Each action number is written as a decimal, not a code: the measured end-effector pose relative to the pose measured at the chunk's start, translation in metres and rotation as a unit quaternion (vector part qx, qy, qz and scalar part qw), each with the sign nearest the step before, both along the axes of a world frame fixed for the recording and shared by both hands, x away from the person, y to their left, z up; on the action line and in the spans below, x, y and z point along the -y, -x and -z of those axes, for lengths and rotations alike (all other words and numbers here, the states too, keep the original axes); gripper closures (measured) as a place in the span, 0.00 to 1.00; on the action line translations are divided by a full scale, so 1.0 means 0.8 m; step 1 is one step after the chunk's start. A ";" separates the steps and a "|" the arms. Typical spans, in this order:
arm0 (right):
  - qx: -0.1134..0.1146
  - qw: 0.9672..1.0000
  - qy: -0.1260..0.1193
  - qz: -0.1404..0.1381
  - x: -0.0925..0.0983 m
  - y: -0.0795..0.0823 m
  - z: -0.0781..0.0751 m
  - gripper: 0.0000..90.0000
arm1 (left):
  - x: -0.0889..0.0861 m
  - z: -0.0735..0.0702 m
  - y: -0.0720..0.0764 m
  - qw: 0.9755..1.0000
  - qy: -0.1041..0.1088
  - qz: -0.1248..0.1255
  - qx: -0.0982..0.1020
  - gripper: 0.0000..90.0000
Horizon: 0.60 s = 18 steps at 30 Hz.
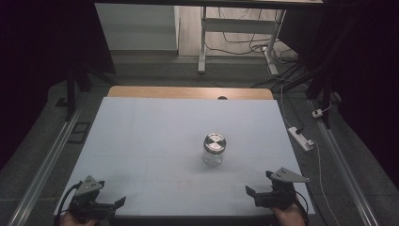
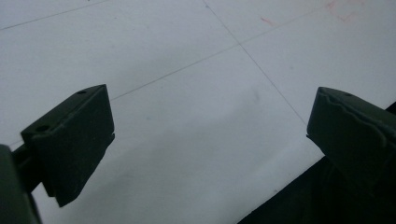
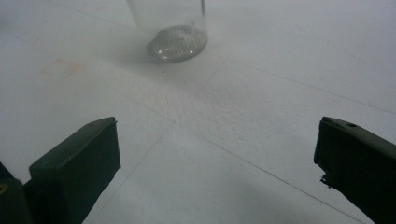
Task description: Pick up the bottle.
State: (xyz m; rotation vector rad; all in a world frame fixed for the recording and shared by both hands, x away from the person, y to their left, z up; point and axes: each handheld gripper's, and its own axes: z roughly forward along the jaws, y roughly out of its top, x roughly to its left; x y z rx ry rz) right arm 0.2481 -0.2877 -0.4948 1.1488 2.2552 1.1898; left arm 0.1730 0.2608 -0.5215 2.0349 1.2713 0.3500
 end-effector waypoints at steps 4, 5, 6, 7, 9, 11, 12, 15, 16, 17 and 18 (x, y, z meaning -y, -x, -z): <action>-0.001 1.000 0.006 -0.006 -0.002 0.000 0.000 0.00 | 0.005 0.001 0.000 1.000 -0.018 0.011 -0.002 0.02; -0.001 1.000 0.004 -0.008 -0.002 -0.001 0.000 0.00 | 0.005 0.001 0.000 1.000 -0.019 0.013 -0.003 0.02; -0.002 1.000 0.004 -0.008 -0.002 -0.001 0.000 0.00 | 0.006 0.001 0.000 1.000 -0.019 0.013 -0.004 0.02; -0.005 1.000 0.004 -0.009 -0.002 -0.002 0.000 0.00 | 0.006 0.001 0.000 1.000 -0.020 0.013 -0.004 0.02; -0.007 1.000 0.003 -0.012 -0.002 -0.002 0.001 0.00 | 0.005 0.001 0.000 1.000 -0.018 0.014 -0.006 0.03; -0.008 1.000 0.004 -0.014 -0.003 -0.002 0.001 0.00 | 0.006 0.001 0.000 1.000 -0.017 0.013 -0.007 0.03; -0.008 1.000 0.005 -0.015 -0.003 -0.002 0.001 0.00 | 0.006 0.001 0.000 1.000 -0.017 0.013 -0.007 0.03; -0.011 1.000 0.006 -0.018 -0.004 -0.003 0.001 0.00 | 0.007 0.001 0.000 1.000 -0.023 0.015 -0.008 0.03; -0.012 1.000 0.006 -0.019 -0.004 -0.004 0.001 0.00 | 0.007 0.001 0.000 1.000 -0.026 0.014 -0.008 0.03; -0.014 1.000 0.006 -0.020 -0.004 -0.004 0.001 0.00 | 0.008 0.001 0.000 0.999 -0.027 0.014 -0.008 0.03; -0.015 1.000 0.006 -0.021 -0.004 -0.005 0.001 0.00 | 0.008 0.001 0.000 0.999 -0.027 0.014 -0.008 0.03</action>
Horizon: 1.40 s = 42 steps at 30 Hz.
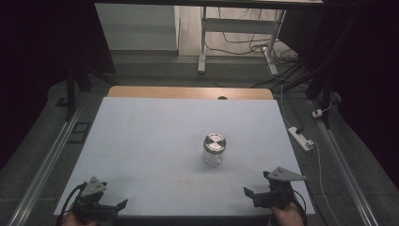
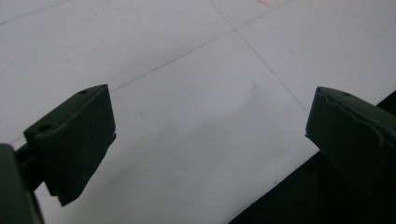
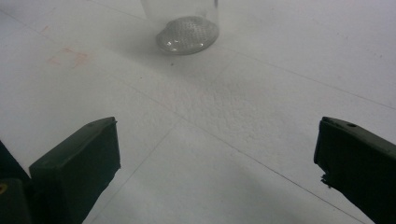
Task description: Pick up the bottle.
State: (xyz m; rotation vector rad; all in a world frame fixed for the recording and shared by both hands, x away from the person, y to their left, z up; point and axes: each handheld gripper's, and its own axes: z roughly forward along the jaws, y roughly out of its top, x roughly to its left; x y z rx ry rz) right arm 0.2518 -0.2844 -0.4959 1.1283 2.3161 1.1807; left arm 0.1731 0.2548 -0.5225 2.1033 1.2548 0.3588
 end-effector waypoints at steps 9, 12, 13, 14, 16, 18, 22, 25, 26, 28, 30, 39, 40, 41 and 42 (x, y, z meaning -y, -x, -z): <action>-0.003 1.000 -0.003 -0.004 0.001 -0.001 0.000 0.00 | 0.000 0.000 0.000 1.000 0.002 -0.003 -0.001 0.03; -0.003 1.000 -0.004 -0.005 0.001 -0.001 -0.001 0.00 | -0.001 0.000 0.000 1.000 0.002 -0.004 -0.002 0.03; -0.001 1.000 -0.005 -0.006 0.000 -0.001 -0.001 0.00 | -0.001 0.000 0.000 1.000 0.002 -0.004 -0.002 0.03; 0.001 1.000 -0.006 -0.008 0.000 -0.001 -0.002 0.00 | -0.001 0.000 0.000 1.000 0.003 -0.004 -0.002 0.03; 0.006 1.000 -0.003 -0.014 -0.003 -0.002 -0.003 0.00 | -0.001 0.000 0.000 1.000 0.003 -0.004 -0.003 0.03; 0.012 1.000 -0.001 -0.018 -0.006 -0.002 -0.005 0.00 | -0.001 0.000 0.000 1.000 0.004 -0.004 -0.003 0.03; 0.013 1.000 -0.005 -0.028 -0.009 -0.002 -0.006 0.00 | -0.001 0.000 -0.001 1.000 0.004 -0.005 -0.004 0.03; 0.013 0.999 -0.007 -0.033 -0.011 -0.003 -0.005 0.00 | -0.001 0.001 -0.001 1.000 0.005 -0.005 -0.006 0.03; 0.013 0.999 -0.007 -0.033 -0.011 -0.003 -0.005 0.00 | -0.001 0.001 -0.001 1.000 0.005 -0.005 -0.006 0.03; 0.015 0.999 -0.007 -0.038 -0.014 -0.005 -0.006 0.00 | -0.001 0.001 -0.001 1.000 0.006 -0.005 -0.007 0.03; 0.016 0.999 -0.007 -0.043 -0.017 -0.005 -0.006 0.00 | -0.002 0.001 -0.001 1.000 0.006 -0.005 -0.008 0.03; 0.019 0.998 -0.011 -0.064 -0.030 -0.012 -0.008 0.00 | -0.002 0.001 -0.002 1.000 0.008 -0.006 -0.009 0.03; 0.019 0.998 -0.013 -0.065 -0.031 -0.013 -0.008 0.00 | -0.002 0.001 -0.002 1.000 0.008 -0.006 -0.009 0.03; 0.018 0.998 -0.015 -0.066 -0.033 -0.015 -0.009 0.00 | -0.002 0.001 -0.002 1.000 0.008 -0.006 -0.009 0.03; 0.019 0.997 -0.017 -0.068 -0.035 -0.016 -0.009 0.00 | -0.002 0.001 -0.002 1.000 0.008 -0.006 -0.009 0.03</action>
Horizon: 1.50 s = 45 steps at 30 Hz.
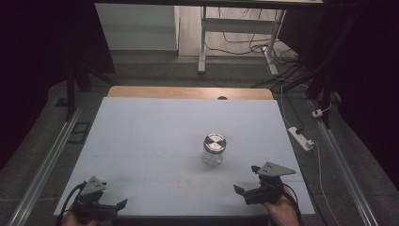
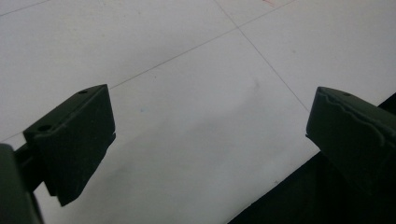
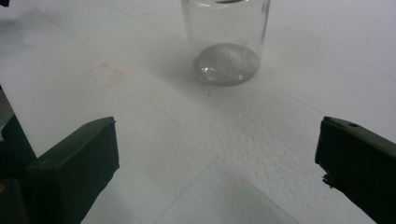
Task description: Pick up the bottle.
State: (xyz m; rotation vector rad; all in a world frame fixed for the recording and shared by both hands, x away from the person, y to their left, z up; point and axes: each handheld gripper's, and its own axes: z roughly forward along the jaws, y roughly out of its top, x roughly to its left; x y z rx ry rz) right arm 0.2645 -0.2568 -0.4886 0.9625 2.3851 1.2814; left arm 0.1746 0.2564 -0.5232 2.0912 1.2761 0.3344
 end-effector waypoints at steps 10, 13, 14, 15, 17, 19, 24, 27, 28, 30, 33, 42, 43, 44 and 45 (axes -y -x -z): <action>-0.004 1.000 -0.004 -0.015 -0.018 -0.013 -0.003 0.00 | -0.001 0.000 0.000 1.000 0.002 0.000 0.001 0.03; -0.002 1.000 -0.003 -0.019 -0.023 -0.017 -0.003 0.00 | 0.000 0.000 0.000 1.000 0.002 0.001 0.001 0.03; -0.001 1.000 -0.002 -0.023 -0.027 -0.020 -0.003 0.00 | 0.000 0.000 0.000 1.000 0.002 0.001 0.001 0.03; 0.001 1.000 -0.003 -0.026 -0.029 -0.022 -0.003 0.00 | 0.000 0.000 0.000 1.000 0.003 0.001 0.000 0.03; 0.005 0.999 -0.006 -0.033 -0.032 -0.025 -0.002 0.00 | 0.000 0.000 0.000 1.000 0.002 0.001 0.001 0.03; 0.002 0.999 -0.010 -0.037 -0.035 -0.029 -0.001 0.00 | 0.000 0.000 0.000 1.000 0.002 0.001 0.000 0.03; 0.001 0.999 -0.002 -0.033 -0.043 -0.040 0.003 0.00 | 0.000 0.000 0.000 1.000 0.001 0.001 0.000 0.03; 0.004 1.000 0.006 -0.024 -0.048 -0.047 0.004 0.00 | 0.000 0.000 0.000 1.000 0.001 0.002 -0.001 0.03; -0.001 1.000 0.011 -0.024 -0.050 -0.050 0.004 0.00 | 0.000 0.000 0.000 1.000 0.000 0.002 -0.001 0.03; -0.009 1.000 0.011 -0.026 -0.054 -0.056 0.005 0.00 | 0.000 0.000 0.000 1.000 0.000 0.002 -0.001 0.03; -0.018 0.999 0.012 -0.026 -0.061 -0.063 0.005 0.00 | 0.000 0.000 0.000 1.000 0.001 0.001 -0.001 0.03; -0.021 0.999 0.022 -0.029 -0.078 -0.084 0.007 0.00 | 0.000 0.000 0.000 1.000 0.000 0.002 -0.001 0.03; -0.020 0.999 0.026 -0.030 -0.080 -0.086 0.008 0.00 | 0.000 0.000 0.000 1.000 0.000 0.002 -0.001 0.03; -0.021 0.999 0.028 -0.031 -0.082 -0.088 0.009 0.00 | 0.001 0.000 0.000 1.000 -0.001 0.003 -0.001 0.03; -0.023 0.999 0.030 -0.032 -0.084 -0.091 0.010 0.00 | 0.001 0.000 0.000 1.000 -0.001 0.003 -0.001 0.03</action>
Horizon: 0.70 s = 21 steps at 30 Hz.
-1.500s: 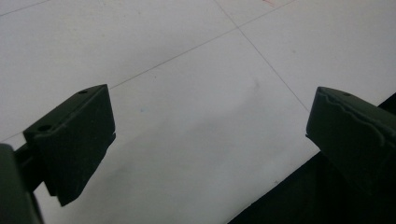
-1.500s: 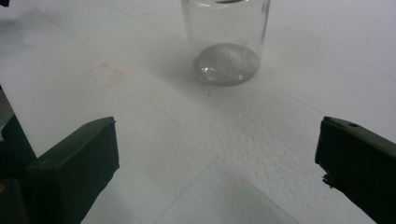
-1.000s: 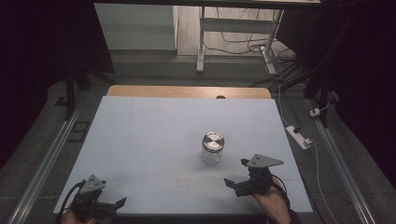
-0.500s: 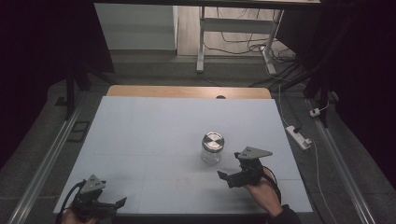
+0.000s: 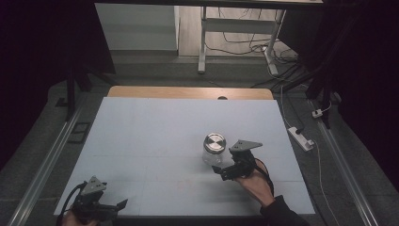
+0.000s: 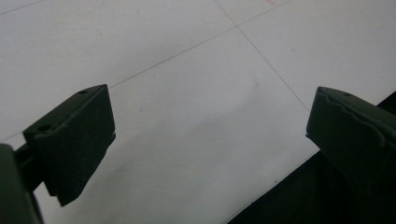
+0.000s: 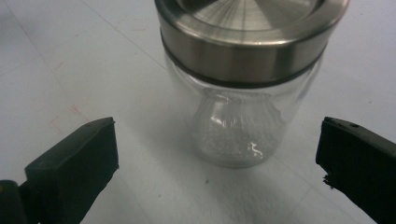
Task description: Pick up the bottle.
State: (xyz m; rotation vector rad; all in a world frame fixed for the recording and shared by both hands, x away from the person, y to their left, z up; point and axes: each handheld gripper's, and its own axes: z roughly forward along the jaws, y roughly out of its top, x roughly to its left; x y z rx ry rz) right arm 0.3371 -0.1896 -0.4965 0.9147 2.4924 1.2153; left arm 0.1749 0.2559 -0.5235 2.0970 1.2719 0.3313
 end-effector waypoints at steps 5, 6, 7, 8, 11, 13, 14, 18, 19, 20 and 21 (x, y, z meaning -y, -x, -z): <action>-0.003 1.000 -0.007 -0.004 -0.007 -0.012 0.006 0.00 | 0.000 0.000 0.000 1.000 -0.001 0.001 0.000 0.03; -0.001 1.000 -0.006 -0.005 -0.008 -0.014 0.007 0.00 | 0.000 0.000 0.000 1.000 -0.001 0.001 0.000 0.03; -0.002 1.000 -0.006 -0.006 -0.009 -0.016 0.008 0.00 | 0.000 0.000 0.000 1.000 -0.002 0.000 0.000 0.03; -0.001 1.000 -0.007 -0.004 -0.010 -0.018 0.009 0.00 | 0.000 0.000 0.000 1.000 -0.003 0.001 0.000 0.03; -0.001 1.000 -0.006 0.000 -0.014 -0.025 0.014 0.00 | 0.001 0.000 0.000 1.000 -0.004 0.002 0.000 0.03; 0.003 1.000 -0.006 -0.001 -0.018 -0.029 0.016 0.00 | 0.001 0.000 0.000 1.000 -0.004 0.002 -0.001 0.03; 0.005 1.000 -0.005 -0.003 -0.020 -0.030 0.017 0.00 | 0.001 0.000 0.000 1.000 -0.004 0.002 -0.002 0.03; 0.008 1.000 0.004 0.002 -0.027 -0.036 0.020 0.00 | 0.001 0.000 -0.001 1.000 -0.004 0.003 -0.003 0.03; 0.007 1.000 0.007 0.005 -0.028 -0.037 0.020 0.01 | 0.001 0.000 -0.001 1.000 -0.005 0.003 -0.003 0.03; 0.005 1.000 0.009 0.006 -0.029 -0.038 0.021 0.02 | 0.001 0.000 -0.001 1.000 -0.005 0.003 -0.003 0.03; 0.005 1.000 0.007 0.005 -0.030 -0.039 0.021 0.03 | 0.001 0.000 -0.001 1.000 -0.005 0.003 -0.004 0.03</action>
